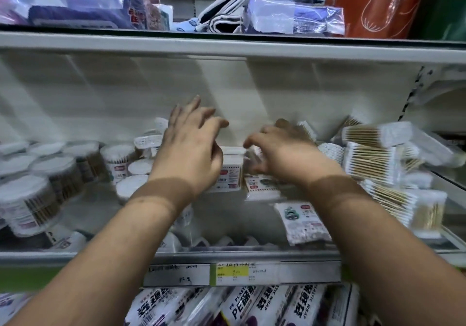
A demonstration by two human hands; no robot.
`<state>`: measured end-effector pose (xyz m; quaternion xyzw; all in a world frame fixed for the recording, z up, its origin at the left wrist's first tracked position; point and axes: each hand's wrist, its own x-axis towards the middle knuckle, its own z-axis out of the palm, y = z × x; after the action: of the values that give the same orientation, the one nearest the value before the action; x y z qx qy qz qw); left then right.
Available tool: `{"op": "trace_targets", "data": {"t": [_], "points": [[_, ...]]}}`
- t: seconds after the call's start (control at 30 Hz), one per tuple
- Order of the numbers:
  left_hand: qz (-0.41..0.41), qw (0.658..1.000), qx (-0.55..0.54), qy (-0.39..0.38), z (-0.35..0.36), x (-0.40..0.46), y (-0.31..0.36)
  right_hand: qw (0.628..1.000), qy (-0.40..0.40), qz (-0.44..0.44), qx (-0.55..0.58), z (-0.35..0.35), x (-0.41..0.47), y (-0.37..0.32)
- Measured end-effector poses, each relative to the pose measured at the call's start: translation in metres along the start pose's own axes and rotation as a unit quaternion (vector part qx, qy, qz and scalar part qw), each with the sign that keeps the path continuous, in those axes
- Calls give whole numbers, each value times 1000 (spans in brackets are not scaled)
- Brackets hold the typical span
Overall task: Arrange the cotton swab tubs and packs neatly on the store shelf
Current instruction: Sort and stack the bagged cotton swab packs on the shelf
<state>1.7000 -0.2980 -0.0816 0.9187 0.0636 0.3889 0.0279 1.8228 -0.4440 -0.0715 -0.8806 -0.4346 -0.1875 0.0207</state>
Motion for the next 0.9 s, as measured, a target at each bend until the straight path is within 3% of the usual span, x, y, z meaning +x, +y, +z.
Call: {"op": "trace_targets", "data": {"t": [0.1, 0.2, 0.4, 0.5, 0.67, 0.73, 0.83, 0.9], "points": [[6, 1000, -13, -14, 9, 1, 10, 995, -52, 13, -85, 3, -15, 12], [22, 999, -34, -6, 18, 1, 21, 994, -69, 4, -89, 2, -22, 19], [-18, 992, -122, 20, 21, -2, 38, 996, 19, 45, 77, -33, -37, 47], [-37, 989, -143, 1, 23, -5, 43, 984, 29, 58, 166, -43, -42, 59], [-119, 973, -197, -33, 27, -12, 50, 939, 115, 78, 313, -41, -49, 61], [-179, 947, -263, -40, 29, -12, 53, 905, 114, 98, 398, -37, -51, 61], [-230, 904, -358, -53, 31, -11, 54, 776, 45, 121, 617, -29, -51, 56], [-250, 873, -417, -32, 29, -9, 52, 719, 4, 127, 683, -22, -51, 52]]}}
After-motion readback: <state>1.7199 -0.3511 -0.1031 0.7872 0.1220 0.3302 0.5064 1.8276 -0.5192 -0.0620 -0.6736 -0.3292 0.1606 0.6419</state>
